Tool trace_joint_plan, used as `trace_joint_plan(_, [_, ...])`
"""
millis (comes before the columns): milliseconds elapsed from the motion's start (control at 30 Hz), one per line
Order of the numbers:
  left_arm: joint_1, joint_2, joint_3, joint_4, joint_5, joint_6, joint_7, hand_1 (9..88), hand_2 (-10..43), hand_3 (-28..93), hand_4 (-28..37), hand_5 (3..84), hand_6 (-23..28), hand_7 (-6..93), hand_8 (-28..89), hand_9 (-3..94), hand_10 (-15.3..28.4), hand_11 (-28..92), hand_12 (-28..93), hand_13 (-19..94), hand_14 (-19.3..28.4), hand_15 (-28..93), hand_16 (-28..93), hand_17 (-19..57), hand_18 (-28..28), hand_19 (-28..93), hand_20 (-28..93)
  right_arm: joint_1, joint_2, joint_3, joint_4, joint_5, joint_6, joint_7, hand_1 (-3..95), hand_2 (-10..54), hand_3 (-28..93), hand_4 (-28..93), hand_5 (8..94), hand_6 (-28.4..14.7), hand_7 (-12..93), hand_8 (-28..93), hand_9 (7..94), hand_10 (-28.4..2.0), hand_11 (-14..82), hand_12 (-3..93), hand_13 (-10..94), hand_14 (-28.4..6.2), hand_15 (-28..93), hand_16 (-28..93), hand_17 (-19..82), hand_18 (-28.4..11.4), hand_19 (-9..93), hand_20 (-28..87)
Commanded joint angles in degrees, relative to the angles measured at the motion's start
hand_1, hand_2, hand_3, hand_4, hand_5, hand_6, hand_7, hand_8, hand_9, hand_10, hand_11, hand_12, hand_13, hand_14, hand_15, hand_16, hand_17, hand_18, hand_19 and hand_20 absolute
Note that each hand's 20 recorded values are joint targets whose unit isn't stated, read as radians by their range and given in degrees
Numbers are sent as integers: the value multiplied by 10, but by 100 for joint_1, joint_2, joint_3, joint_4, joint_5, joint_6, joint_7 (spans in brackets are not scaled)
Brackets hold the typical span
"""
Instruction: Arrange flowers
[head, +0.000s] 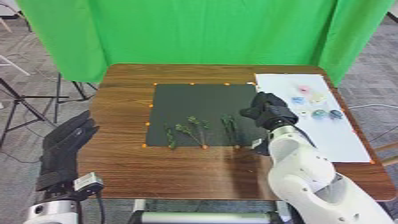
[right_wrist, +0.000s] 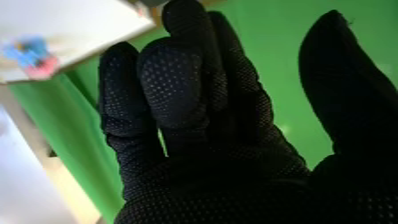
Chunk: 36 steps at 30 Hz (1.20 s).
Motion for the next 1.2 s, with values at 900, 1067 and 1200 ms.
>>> trace_joint_plan(900, [117, -195, 53, -160, 146, 23, -122, 259, 54, 826, -200, 417, 113, 151, -108, 337, 196, 363, 58, 215, 258, 617, -173, -94, 209, 588, 27, 787, 1178, 324, 1953, -425, -1045, -583, 323, -23, 849, -242, 559, -87, 203, -107, 536, -190, 200, 160, 639, -107, 811, 151, 323, -214, 893, -38])
trace_joint_plan(1067, [91, -210, 54, -154, 149, 8, -127, 260, 54, 824, -200, 417, 113, 150, -108, 337, 196, 363, 58, 214, 258, 617, -173, -94, 209, 588, 27, 707, 1113, 478, 2045, -390, -1288, -625, 321, -26, 850, -242, 552, -90, 198, -107, 527, -192, 194, 160, 631, -108, 807, 148, 318, -215, 890, -40])
trace_joint_plan(1200, [54, -240, 69, -149, 173, -20, -161, 260, 53, 826, -200, 418, 113, 149, -108, 337, 197, 362, 57, 215, 259, 617, -172, -94, 210, 589, 26, 687, 1103, 451, 2092, -398, -1352, -594, 318, -30, 854, -243, 547, -91, 192, -105, 523, -192, 191, 161, 628, -109, 807, 145, 314, -215, 889, -41])
